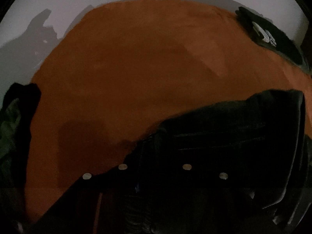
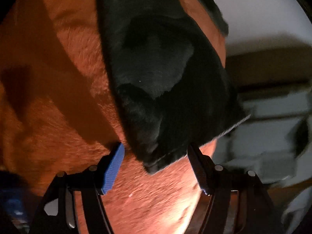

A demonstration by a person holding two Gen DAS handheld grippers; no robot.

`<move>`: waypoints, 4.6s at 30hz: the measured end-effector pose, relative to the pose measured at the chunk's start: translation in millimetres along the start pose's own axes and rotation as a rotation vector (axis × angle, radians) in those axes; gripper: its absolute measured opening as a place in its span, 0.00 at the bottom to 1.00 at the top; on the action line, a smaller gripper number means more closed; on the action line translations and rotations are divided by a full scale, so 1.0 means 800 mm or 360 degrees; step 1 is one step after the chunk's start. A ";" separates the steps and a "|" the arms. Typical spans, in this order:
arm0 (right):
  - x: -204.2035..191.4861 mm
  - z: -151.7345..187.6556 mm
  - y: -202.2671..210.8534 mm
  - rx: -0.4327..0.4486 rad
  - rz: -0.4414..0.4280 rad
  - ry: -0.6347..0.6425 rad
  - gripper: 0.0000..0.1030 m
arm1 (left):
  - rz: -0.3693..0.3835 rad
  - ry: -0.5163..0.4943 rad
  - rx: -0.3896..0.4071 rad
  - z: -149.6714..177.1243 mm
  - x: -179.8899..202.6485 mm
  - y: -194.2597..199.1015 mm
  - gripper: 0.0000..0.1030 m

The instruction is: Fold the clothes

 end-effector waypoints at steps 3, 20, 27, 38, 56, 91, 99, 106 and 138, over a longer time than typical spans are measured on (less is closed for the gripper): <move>0.003 -0.002 -0.002 0.0048 -0.0001 0.0014 0.03 | 0.0022 -0.0036 0.0044 -0.002 -0.005 0.002 0.10; 0.466 -0.227 -0.174 0.0171 0.0460 -0.0722 0.06 | 0.0015 0.0044 0.0061 -0.016 -0.004 0.011 0.07; 0.514 -0.239 -0.227 0.0029 -0.0120 -0.1245 0.67 | 0.0142 0.0167 0.0025 -0.011 -0.011 -0.001 0.29; 0.291 -0.085 -0.193 -0.0092 -0.0401 -0.0998 0.67 | 0.0205 0.0138 -0.0107 -0.035 0.014 -0.065 0.73; 0.253 -0.078 -0.139 -0.0040 -0.0644 -0.1120 0.67 | -0.0095 0.0230 0.0498 -0.140 -0.006 0.058 0.17; 0.205 -0.089 -0.122 -0.0025 -0.0706 -0.1011 0.67 | 0.0210 0.0048 0.0824 -0.183 0.067 0.046 0.28; 0.206 -0.093 -0.133 -0.0102 -0.0809 -0.1063 0.67 | 0.0047 0.0518 0.0053 -0.202 -0.007 -0.151 0.42; 0.219 -0.051 -0.144 -0.0211 -0.0937 -0.1244 0.67 | 0.0218 0.0382 0.0204 -0.188 0.003 -0.071 0.53; 0.194 0.009 -0.085 -0.0178 -0.0446 -0.1643 0.36 | 0.0387 0.0640 -0.0095 0.123 -0.050 -0.081 0.72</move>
Point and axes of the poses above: each gripper's, at about its wrist camera, not at the fingertips, and y roughly against the way its jaws point, x to its right, z to its underside, the point moved 1 cm from there along -y, roughly the way its jaws point, and after that the axes turned 11 degrees about z, right-handed, at the moved point
